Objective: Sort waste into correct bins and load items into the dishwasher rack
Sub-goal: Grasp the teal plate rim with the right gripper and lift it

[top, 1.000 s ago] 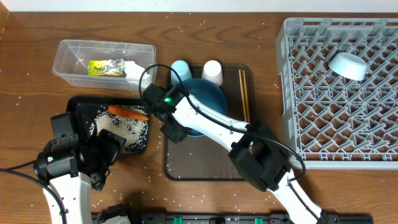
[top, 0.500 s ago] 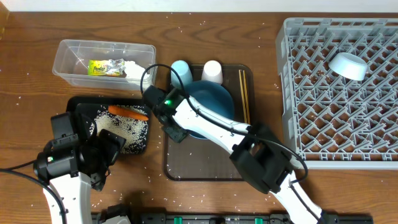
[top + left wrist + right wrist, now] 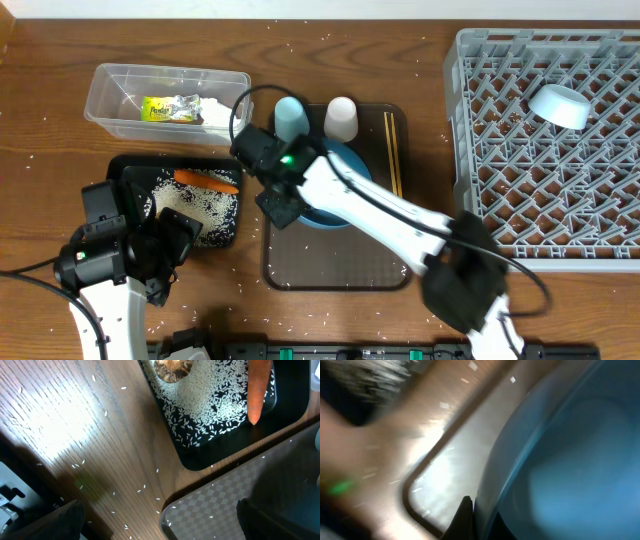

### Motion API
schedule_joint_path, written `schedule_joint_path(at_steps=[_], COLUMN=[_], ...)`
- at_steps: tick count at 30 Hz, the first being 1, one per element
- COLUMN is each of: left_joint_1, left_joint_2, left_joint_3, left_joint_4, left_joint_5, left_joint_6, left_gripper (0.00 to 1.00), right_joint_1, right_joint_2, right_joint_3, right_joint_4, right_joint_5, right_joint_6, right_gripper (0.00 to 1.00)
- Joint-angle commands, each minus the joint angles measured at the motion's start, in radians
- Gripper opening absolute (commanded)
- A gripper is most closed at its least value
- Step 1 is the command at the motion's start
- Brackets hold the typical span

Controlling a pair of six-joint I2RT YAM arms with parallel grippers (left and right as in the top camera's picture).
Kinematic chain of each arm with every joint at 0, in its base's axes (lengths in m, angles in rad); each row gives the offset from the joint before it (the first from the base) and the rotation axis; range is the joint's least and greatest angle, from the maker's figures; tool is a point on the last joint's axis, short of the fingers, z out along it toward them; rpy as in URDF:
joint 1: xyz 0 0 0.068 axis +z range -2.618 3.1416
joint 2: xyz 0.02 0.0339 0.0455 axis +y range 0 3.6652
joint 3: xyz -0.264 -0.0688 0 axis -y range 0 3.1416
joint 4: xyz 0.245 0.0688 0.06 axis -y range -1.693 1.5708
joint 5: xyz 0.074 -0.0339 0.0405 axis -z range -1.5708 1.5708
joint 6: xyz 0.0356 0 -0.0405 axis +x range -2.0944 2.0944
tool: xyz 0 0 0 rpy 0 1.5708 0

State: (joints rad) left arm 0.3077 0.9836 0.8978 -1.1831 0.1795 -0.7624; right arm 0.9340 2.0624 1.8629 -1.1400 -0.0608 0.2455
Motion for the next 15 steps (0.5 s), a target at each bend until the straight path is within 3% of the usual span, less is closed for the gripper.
schedule_joint_path(at_steps=[1, 9, 15], left_joint_1=[0.005, 0.005, 0.005], left_joint_2=[-0.005, -0.005, -0.005], left_joint_3=[0.003, 0.003, 0.003], left_joint_4=[-0.006, -0.006, -0.006], left_joint_5=[-0.013, -0.013, -0.013], left_joint_6=[0.006, 0.006, 0.006], left_gripper=[0.98, 0.98, 0.98], right_joint_1=[-0.021, -0.168, -0.42], right_joint_2=[-0.14, -0.332, -0.431], right_joint_3=[0.003, 0.003, 0.002], right_joint_4=[-0.008, -0.125, -0.185], right_joint_5=[-0.041, 0.062, -0.018], right_joint_6=[0.024, 0.053, 0.026], right_gripper=[0.01, 0.01, 0.01])
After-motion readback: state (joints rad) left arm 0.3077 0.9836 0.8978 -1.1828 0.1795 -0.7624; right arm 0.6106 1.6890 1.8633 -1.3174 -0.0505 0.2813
